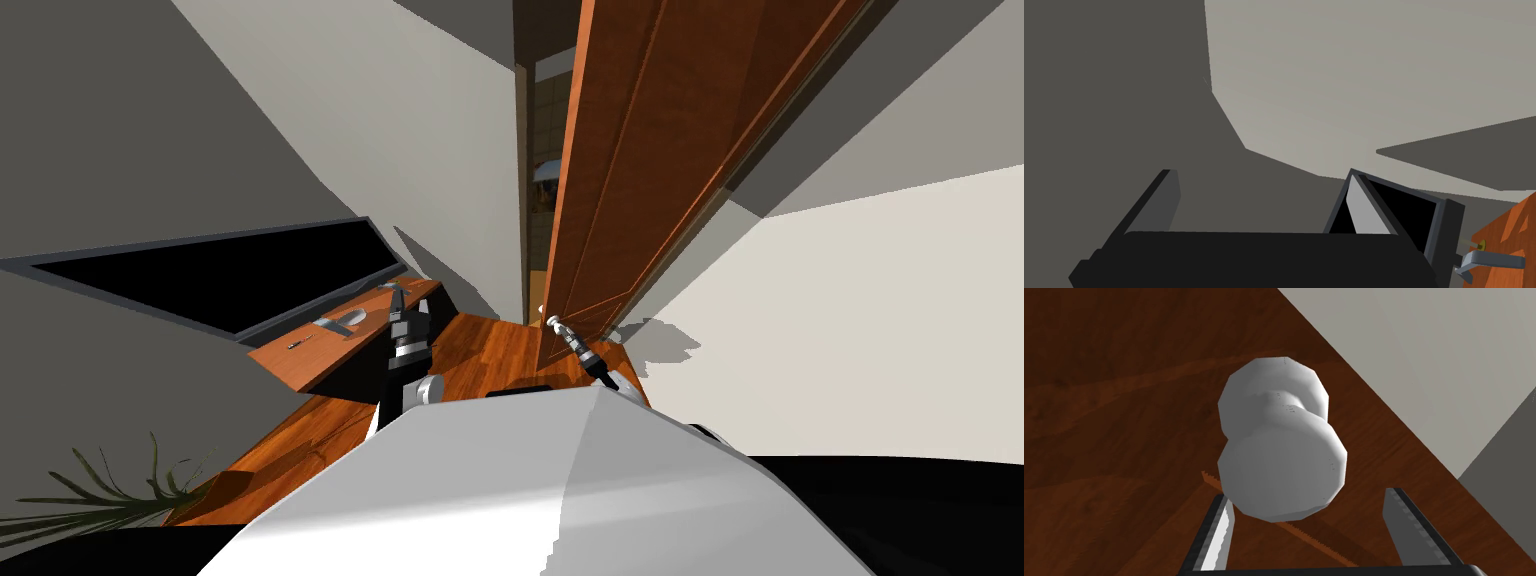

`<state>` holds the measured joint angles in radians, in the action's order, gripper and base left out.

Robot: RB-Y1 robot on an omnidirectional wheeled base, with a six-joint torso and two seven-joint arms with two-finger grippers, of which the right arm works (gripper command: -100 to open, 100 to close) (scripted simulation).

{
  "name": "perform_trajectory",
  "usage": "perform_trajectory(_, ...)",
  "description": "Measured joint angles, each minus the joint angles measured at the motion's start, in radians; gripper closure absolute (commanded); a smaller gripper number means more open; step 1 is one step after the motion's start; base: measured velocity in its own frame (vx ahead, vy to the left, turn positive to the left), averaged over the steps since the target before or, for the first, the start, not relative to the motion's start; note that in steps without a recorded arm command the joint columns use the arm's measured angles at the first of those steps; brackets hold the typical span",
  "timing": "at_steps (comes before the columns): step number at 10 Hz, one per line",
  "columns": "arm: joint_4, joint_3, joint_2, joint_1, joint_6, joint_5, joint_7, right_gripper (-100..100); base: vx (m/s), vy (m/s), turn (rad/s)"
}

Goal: Pull the door open

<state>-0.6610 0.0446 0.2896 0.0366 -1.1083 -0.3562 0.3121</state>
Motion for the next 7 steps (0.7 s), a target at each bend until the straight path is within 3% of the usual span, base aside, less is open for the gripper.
perform_trajectory(3,0.003,-0.011,0.003,0.001,0.007,0.049,-0.067,100,-0.039,-0.025,0.072)
perform_trajectory(4,-0.032,-0.016,0.003,-0.017,0.024,0.058,-0.09,100,-0.048,-0.029,0.109)
perform_trajectory(7,-0.038,-0.03,0.006,-0.019,0.039,0.117,-0.165,100,-0.06,-0.039,0.118)
